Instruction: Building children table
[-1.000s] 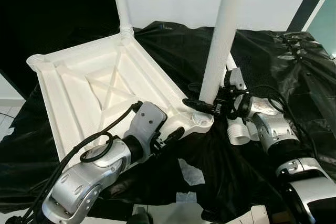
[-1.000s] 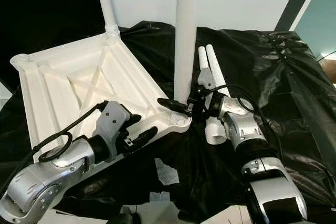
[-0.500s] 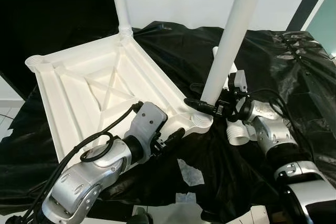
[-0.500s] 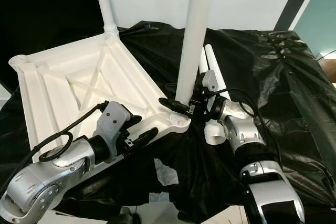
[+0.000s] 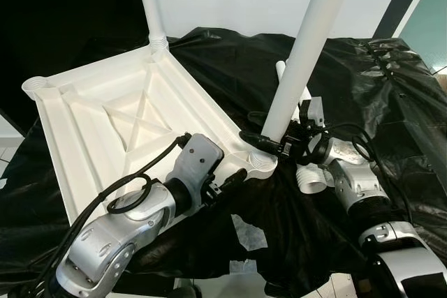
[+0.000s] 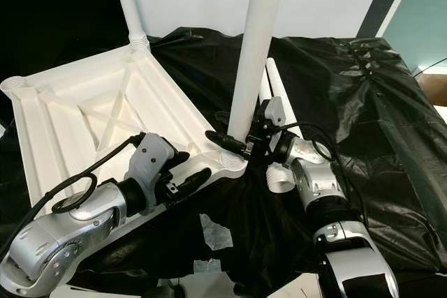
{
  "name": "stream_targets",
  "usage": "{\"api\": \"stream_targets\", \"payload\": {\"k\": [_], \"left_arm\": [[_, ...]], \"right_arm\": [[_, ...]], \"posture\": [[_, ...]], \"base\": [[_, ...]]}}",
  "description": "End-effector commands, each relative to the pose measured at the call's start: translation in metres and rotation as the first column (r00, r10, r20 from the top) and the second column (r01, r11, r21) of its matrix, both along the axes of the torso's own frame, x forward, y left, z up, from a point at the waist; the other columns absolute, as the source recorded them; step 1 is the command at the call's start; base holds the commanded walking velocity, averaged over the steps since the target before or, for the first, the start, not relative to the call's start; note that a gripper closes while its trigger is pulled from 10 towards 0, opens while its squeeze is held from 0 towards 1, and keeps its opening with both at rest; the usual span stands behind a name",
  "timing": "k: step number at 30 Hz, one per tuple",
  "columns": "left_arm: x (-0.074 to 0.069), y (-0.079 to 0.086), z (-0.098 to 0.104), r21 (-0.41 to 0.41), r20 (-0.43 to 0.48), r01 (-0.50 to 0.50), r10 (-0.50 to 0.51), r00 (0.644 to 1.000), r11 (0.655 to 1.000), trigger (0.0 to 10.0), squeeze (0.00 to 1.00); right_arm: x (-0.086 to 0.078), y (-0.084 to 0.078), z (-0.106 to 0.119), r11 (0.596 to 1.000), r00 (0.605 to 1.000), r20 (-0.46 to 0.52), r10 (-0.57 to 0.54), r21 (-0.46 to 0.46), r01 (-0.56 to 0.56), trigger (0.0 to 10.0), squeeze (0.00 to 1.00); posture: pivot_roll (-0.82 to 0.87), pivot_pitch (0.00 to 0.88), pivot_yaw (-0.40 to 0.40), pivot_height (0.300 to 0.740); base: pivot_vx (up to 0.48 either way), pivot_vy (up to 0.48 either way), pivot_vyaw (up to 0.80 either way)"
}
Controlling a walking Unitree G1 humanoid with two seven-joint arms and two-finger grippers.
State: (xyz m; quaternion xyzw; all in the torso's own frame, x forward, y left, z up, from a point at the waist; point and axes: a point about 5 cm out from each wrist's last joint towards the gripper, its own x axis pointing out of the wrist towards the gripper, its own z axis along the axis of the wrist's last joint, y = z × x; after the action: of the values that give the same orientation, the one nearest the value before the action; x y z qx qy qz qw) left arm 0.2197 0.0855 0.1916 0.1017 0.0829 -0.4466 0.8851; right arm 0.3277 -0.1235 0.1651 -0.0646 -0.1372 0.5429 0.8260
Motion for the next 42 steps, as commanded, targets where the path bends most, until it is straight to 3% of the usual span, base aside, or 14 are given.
{"api": "stream_targets", "payload": {"k": [1, 6, 10, 14, 23, 25, 26, 27, 28, 30, 34, 42], "left_arm": [[-0.003, -0.002, 0.0, 0.0, -0.021, 0.046, -0.046, 0.999, 0.999, 10.0, 0.0], [-0.003, -0.003, 0.0, -0.002, -0.022, 0.053, -0.053, 0.998, 0.999, 10.0, 0.0], [-0.002, -0.002, 0.0, -0.001, -0.021, 0.052, -0.052, 0.998, 0.999, 10.0, 0.0], [-0.003, -0.004, -0.001, -0.004, -0.022, 0.051, -0.051, 0.998, 0.999, 10.0, 0.0], [-0.002, -0.004, 0.0, -0.005, -0.018, 0.043, -0.043, 0.999, 0.999, 10.0, 0.0], [-0.002, -0.004, 0.0, -0.005, -0.019, 0.045, -0.045, 0.999, 0.999, 10.0, 0.0], [-0.003, -0.003, -0.001, -0.005, -0.02, 0.045, -0.046, 0.999, 0.999, 10.0, 0.0], [-0.003, -0.003, -0.001, -0.004, -0.022, 0.046, -0.046, 0.999, 0.999, 10.0, 0.0], [-0.003, -0.003, -0.001, -0.004, -0.022, 0.046, -0.046, 0.999, 0.999, 10.0, 0.0], [-0.002, -0.003, -0.001, -0.004, -0.022, 0.045, -0.045, 0.999, 0.999, 10.0, 0.0], [-0.002, -0.006, -0.002, -0.007, -0.021, 0.044, -0.045, 0.999, 0.999, 10.0, 0.0], [-0.001, -0.009, -0.003, -0.013, -0.022, 0.041, -0.041, 0.999, 0.999, 10.0, 0.0]], "right_arm": [[-0.01, 0.001, -0.035, 0.998, 0.988, -0.154, 0.028, -0.054, -0.037, 10.0, 0.0], [-0.002, -0.006, -0.029, 1.0, 0.97, -0.241, 0.013, 0.001, -0.013, 10.0, 0.0], [0.003, -0.006, -0.024, 0.999, 0.967, -0.251, -0.041, 0.017, 0.047, 10.0, 0.0], [0.012, 0.002, -0.017, 0.97, 0.956, -0.162, -0.243, -0.05, 0.239, 10.0, 0.0], [0.001, 0.018, -0.013, 0.939, 0.935, -0.082, -0.345, -0.032, 0.343, 10.0, 0.0], [-0.001, 0.022, -0.013, 0.921, 0.916, -0.095, -0.39, -0.015, 0.39, 10.0, 0.0], [-0.002, 0.025, -0.013, 0.89, 0.885, -0.106, -0.453, 0.003, 0.455, 10.0, 0.0], [-0.001, 0.028, -0.012, 0.821, 0.816, -0.13, -0.563, 0.024, 0.57, 10.0, 0.0], [-0.001, 0.028, -0.012, 0.821, 0.816, -0.13, -0.563, 0.024, 0.57, 10.0, 0.0], [-0.001, 0.029, -0.011, 0.773, 0.768, -0.137, -0.625, 0.027, 0.634, 10.0, 0.0], [-0.003, 0.034, -0.015, 0.658, 0.646, -0.244, -0.723, 0.04, 0.752, 10.0, 0.0], [-0.004, 0.036, -0.01, 0.649, 0.641, -0.265, -0.72, 0.069, 0.757, 10.0, 0.0]], "posture": [[0.16, 0.089, 0.005, 0.74], [0.16, 0.083, 0.001, 0.74], [0.16, 0.084, -0.001, 0.74], [0.15, 0.088, -0.013, 0.74], [0.15, 0.093, -0.016, 0.74], [0.15, 0.095, -0.016, 0.74], [0.15, 0.096, -0.016, 0.74], [0.15, 0.098, -0.016, 0.74], [0.15, 0.098, -0.016, 0.74], [0.15, 0.098, -0.016, 0.74], [0.15, 0.098, -0.019, 0.74], [0.14, 0.096, -0.024, 0.74]], "base": [[0.0, 0.0, 0.0], [0.0, 0.0, 0.0], [0.0, 0.0, 0.0], [0.0, 0.0, 0.0], [0.0, 0.0, 0.0], [0.0, 0.0, 0.0], [0.0, 0.0, 0.0], [0.0, 0.0, 0.0], [0.0, 0.0, 0.0], [0.0, 0.0, 0.0], [0.0, 0.0, 0.0], [0.0, 0.0, 0.0]]}}
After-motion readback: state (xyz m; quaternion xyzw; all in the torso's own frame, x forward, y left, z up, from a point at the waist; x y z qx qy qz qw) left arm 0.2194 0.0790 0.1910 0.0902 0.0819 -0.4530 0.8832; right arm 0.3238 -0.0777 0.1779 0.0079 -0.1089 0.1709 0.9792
